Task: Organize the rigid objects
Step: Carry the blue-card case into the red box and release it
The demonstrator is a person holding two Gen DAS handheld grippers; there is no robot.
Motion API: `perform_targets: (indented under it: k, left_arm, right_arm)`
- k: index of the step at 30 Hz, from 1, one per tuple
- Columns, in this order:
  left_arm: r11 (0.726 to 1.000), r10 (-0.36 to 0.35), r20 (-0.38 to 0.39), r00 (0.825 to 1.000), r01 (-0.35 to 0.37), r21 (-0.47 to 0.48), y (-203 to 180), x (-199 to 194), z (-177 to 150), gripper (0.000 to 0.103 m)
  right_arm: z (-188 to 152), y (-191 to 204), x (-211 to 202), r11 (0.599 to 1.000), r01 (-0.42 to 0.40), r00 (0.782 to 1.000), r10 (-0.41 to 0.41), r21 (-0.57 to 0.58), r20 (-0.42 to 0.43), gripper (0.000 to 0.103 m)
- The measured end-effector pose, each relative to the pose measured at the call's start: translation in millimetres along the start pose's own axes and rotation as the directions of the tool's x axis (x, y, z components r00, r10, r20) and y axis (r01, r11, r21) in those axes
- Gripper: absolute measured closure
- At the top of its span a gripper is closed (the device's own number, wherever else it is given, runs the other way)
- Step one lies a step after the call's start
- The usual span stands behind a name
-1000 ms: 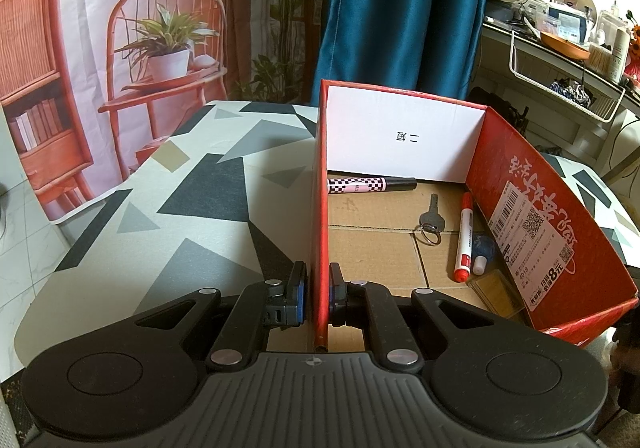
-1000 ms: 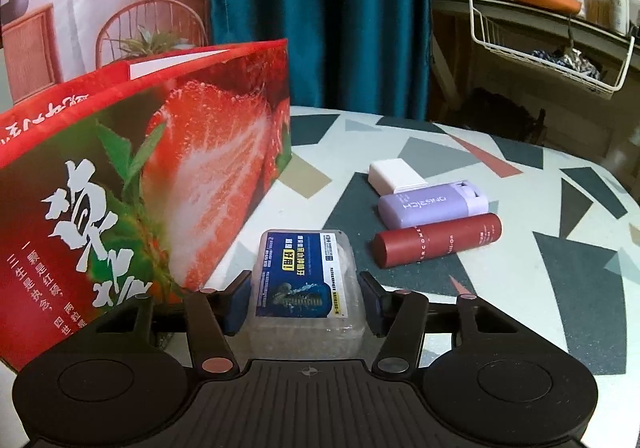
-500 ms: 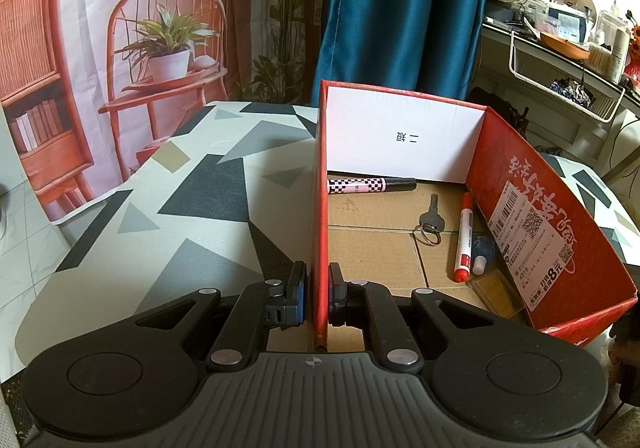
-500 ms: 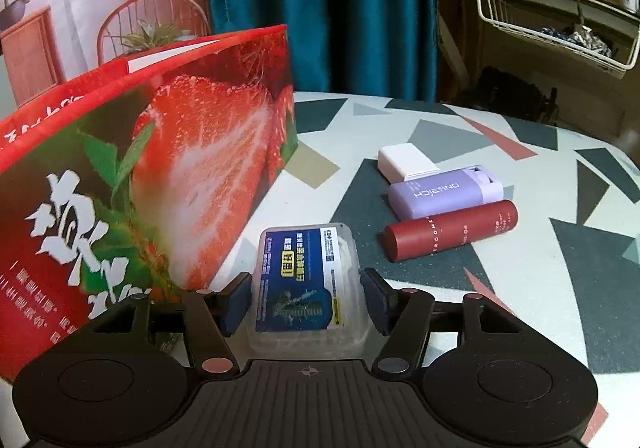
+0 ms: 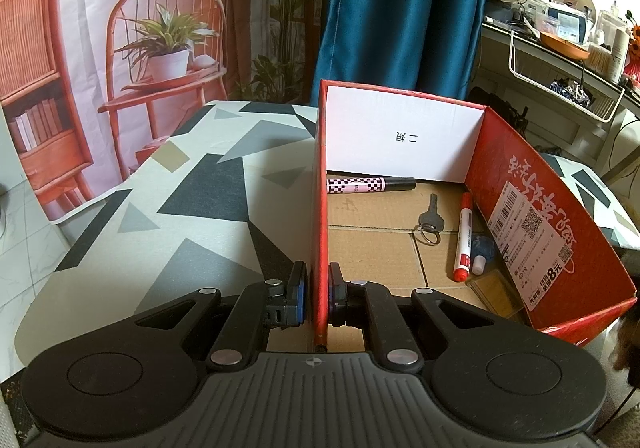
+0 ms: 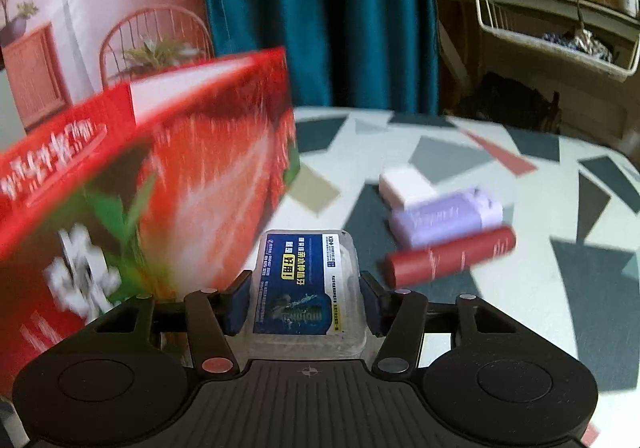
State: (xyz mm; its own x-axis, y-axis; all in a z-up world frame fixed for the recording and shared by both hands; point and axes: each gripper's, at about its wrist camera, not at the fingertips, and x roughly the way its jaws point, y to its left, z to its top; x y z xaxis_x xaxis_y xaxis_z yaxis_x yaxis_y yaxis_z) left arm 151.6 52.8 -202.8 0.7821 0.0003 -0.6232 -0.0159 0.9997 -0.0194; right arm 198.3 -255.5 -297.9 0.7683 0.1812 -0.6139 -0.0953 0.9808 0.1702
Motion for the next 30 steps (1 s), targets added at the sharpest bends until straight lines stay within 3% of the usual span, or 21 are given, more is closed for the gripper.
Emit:
perform_targets:
  k: [11,16,23,30]
  left_arm:
    - [1.000,-0.004,0.001,1.000,0.004,-0.004,0.2,0.2,0.0,0.092]
    - [1.000,-0.018,0.005,1.000,0.018,-0.012,1.1,-0.3,-0.9,0.093]
    - [1.000,-0.024,0.006,1.000,0.024,-0.017,1.4,-0.3,-1.3,0.093]
    - [1.000,-0.026,0.009,1.000,0.026,-0.018,1.2,-0.2,-1.6,0.093]
  right_arm:
    - [89.7,11.7,-33.7,0.990,-0.033,0.977,0.060,-0.136,0.203,0.052]
    - [109.7,41.5,-24.4,0.956,-0.049,0.976,0.107,-0.288,0.189,0.052]
    - [105.8,88.7,-4.5,0.899,-0.078,0.981,0.146,-0.430,0.127,0.052]
    - [95.1,110.1,1.9,0.872,-0.085,0.983,0.151,-0.482,0.100,0.052]
